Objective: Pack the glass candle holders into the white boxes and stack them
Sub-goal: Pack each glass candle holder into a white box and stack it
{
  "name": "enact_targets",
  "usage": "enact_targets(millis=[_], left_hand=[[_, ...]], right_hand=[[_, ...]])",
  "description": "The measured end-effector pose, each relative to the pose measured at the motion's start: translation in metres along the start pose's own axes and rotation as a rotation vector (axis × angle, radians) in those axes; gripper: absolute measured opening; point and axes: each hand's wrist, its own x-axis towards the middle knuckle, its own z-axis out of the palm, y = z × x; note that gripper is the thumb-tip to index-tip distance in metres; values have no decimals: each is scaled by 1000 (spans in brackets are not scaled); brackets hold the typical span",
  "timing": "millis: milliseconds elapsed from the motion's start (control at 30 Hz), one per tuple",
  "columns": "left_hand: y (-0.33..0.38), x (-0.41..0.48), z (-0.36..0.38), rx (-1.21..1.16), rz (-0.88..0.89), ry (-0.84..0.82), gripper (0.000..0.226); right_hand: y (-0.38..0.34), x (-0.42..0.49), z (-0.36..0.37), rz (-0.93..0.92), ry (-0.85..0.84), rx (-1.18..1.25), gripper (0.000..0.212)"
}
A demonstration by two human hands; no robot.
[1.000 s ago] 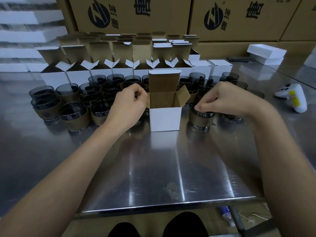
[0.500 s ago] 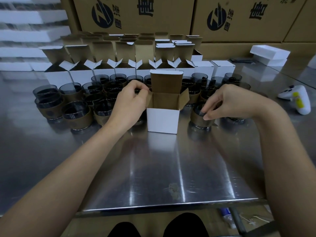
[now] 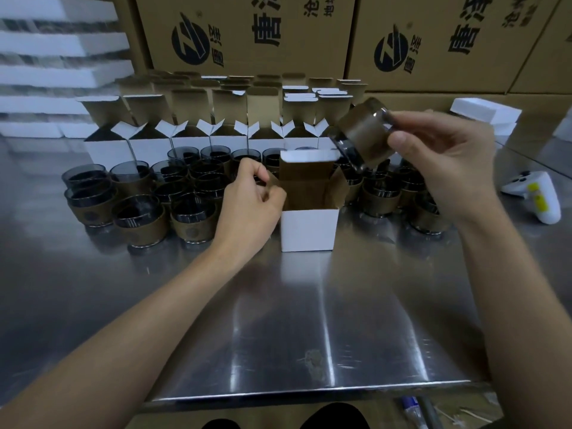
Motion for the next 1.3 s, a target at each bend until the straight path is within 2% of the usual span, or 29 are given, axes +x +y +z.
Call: enact_targets(millis=[133, 267, 400, 533, 633, 700, 833, 933, 1067, 1133, 1233, 1300], left_hand=[[0, -2, 3, -12, 2, 25, 25], [-1, -2, 4, -50, -10, 15, 27], [-1, -1, 5, -33, 3, 14, 28], [2, -3, 5, -42, 12, -10, 26], [3, -4, 6, -33, 23, -18, 26], [3, -4, 6, -24, 29, -18, 27], [3, -4, 6, -27, 27, -24, 26], [3, -5, 6, -28, 29, -28, 26], [2, -5, 7, -23, 11, -43, 26], [2, -5, 7, -31, 7, -45, 25], [3, -6, 4, -90, 23, -24, 16], [4, -5, 2, -120, 30, 13, 12]], right_hand=[[-4, -3, 11, -58, -52, 136, 38], [-7, -7, 23, -37, -148, 200, 28], [-8, -11, 37, -93, -151, -52, 36], [2, -16, 48, -242, -146, -365, 26], [9, -18, 55, -310, -209, -494, 20], [12, -20, 57, -291, -267, -519, 19], [13, -19, 56, -108, -404, -459, 18], [13, -15, 53, -41, -516, -488, 13], [14, -15, 52, 22, -607, -532, 20], [12, -17, 51, 57, -580, -483, 22], [7, -18, 49, 81, -356, -257, 27], [6, -17, 50, 149, -275, -107, 34]])
